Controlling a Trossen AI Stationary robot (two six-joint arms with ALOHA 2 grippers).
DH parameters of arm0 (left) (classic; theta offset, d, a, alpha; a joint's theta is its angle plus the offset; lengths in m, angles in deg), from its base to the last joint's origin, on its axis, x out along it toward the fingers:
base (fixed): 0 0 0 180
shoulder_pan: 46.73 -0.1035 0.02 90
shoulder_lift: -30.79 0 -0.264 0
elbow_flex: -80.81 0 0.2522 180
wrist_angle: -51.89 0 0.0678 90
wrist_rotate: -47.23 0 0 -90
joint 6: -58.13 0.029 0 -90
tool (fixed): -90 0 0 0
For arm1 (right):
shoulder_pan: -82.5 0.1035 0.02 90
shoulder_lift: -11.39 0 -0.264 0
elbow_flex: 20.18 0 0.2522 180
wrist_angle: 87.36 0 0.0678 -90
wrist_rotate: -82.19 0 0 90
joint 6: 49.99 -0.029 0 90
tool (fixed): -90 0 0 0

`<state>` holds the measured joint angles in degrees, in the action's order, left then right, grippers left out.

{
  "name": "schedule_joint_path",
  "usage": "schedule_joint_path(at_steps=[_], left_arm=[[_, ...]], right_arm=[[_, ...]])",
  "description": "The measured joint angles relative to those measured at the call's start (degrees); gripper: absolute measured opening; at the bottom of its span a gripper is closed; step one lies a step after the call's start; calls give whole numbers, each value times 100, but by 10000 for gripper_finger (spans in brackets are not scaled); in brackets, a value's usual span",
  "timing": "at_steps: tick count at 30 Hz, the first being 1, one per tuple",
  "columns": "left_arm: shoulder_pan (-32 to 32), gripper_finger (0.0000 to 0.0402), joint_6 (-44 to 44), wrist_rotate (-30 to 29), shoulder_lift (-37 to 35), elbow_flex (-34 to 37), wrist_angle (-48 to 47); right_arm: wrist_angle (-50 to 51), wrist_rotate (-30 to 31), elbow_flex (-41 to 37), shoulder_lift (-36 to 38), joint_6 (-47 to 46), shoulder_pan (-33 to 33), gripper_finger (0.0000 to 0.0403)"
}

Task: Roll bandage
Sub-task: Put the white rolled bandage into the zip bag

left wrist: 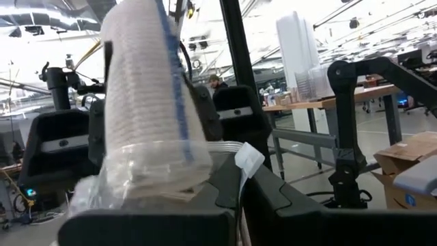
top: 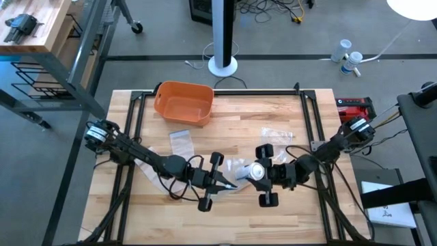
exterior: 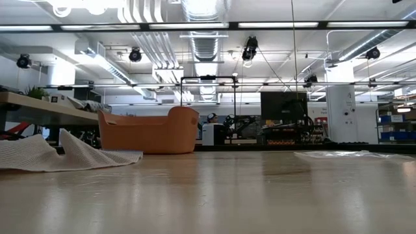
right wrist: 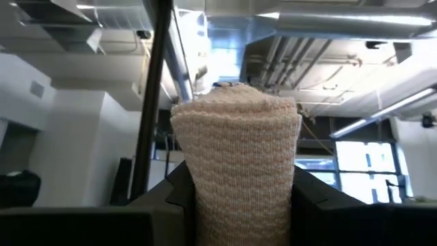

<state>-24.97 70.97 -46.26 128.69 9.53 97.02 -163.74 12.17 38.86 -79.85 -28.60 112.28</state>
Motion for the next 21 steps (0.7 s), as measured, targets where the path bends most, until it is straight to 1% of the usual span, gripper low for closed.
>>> schedule_joint_path(at_steps=[9,13,15,18,21], left_arm=[[44,0,-129,-22,-235,0,-24],[162,0,42,-56,-372,4,-174],[229,0,148,-91,-523,12,-431],[311,0,168,-220,-803,13,-988],[401,0,168,-546,-1034,15,-1566]], right_arm=[[4,-270,480,-557,131,-194,120],[26,-308,488,-653,144,-219,121],[5,-312,406,-647,-11,-218,121],[27,-377,293,-603,-579,-218,121],[12,-582,233,-525,-1231,-219,120]])
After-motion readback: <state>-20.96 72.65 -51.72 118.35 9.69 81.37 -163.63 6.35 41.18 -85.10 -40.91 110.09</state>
